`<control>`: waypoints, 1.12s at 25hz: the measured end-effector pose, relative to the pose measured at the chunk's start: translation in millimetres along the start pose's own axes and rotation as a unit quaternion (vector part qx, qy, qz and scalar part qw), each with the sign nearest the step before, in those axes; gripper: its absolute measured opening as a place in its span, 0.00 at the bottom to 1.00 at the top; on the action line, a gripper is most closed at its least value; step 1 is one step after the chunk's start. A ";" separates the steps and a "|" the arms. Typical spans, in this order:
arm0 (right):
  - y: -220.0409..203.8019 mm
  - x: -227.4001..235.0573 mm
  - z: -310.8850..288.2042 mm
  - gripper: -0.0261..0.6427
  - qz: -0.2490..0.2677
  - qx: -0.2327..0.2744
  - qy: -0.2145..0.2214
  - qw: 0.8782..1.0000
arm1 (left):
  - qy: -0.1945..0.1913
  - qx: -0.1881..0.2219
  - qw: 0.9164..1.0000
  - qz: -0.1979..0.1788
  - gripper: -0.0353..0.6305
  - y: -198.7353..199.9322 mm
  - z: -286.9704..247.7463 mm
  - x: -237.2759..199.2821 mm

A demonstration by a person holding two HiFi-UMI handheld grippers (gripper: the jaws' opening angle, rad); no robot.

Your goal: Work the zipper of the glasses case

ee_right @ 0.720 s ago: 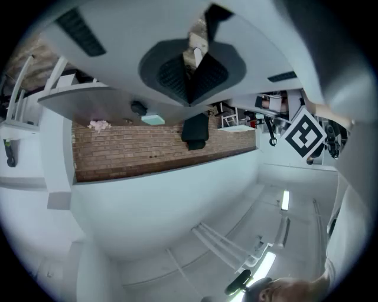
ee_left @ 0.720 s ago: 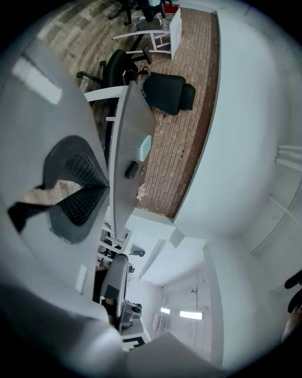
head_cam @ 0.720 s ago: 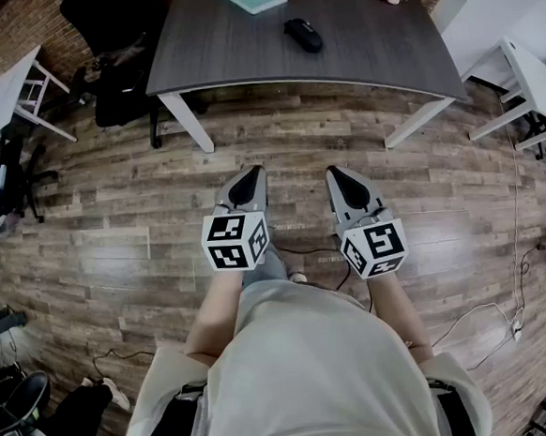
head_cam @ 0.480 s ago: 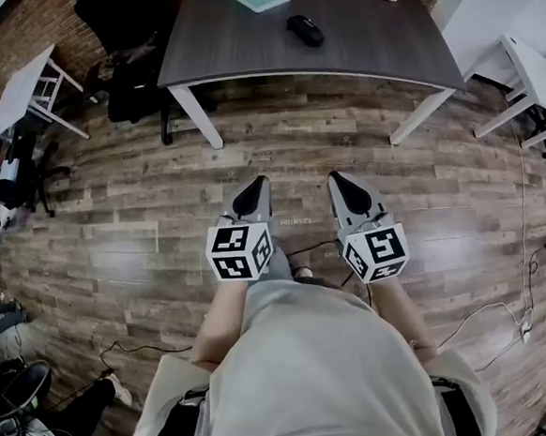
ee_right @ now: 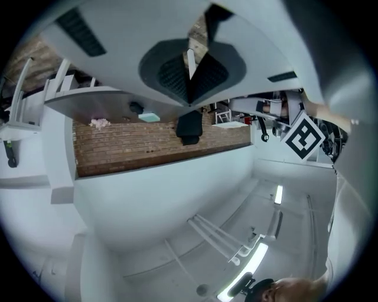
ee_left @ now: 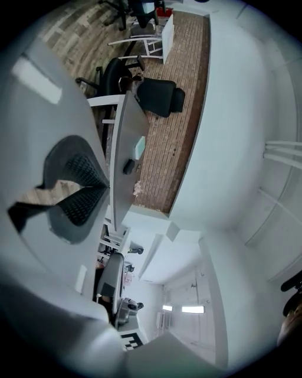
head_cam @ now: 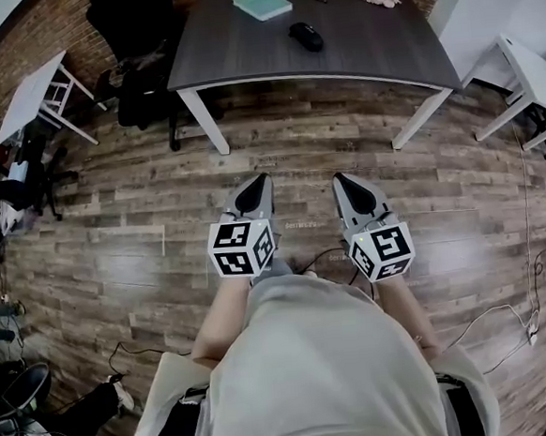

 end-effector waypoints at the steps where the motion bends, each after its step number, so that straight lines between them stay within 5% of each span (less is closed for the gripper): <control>1: -0.4 -0.6 1.1 0.04 0.000 0.000 0.002 1.000 | 0.000 -0.001 1.000 -0.001 0.07 -0.4 0.6 0.7; 4: -0.3 -1.7 5.4 0.04 -0.002 0.001 0.006 1.000 | -0.017 -0.001 1.000 0.011 0.08 -0.2 3.5 2.9; 6: -1.2 -3.2 8.6 0.05 0.001 -0.003 0.009 1.000 | -0.030 -0.002 0.999 0.016 0.24 -0.7 6.4 4.6; 13: -10.8 -4.1 12.1 0.42 -0.023 -0.006 0.035 0.999 | -0.052 -0.009 0.998 0.029 0.44 -6.1 7.5 14.1; 16: -13.8 -1.6 8.9 0.51 -0.033 -0.005 0.033 0.999 | -0.054 -0.013 0.998 0.015 0.46 -7.3 3.4 14.9; 28: -9.8 55.3 -67.6 0.53 -0.042 -0.032 0.031 0.998 | -0.072 -0.013 0.997 0.034 0.48 28.3 -89.7 -20.1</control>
Point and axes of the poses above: the fingertips, and each gripper's own axes: z backward along the fingers, x to its right, y out of its top, the point moved 5 cm from there along z, backward along the fingers, and after that the axes turned 7 degrees about -x, right-handed, at the moved point
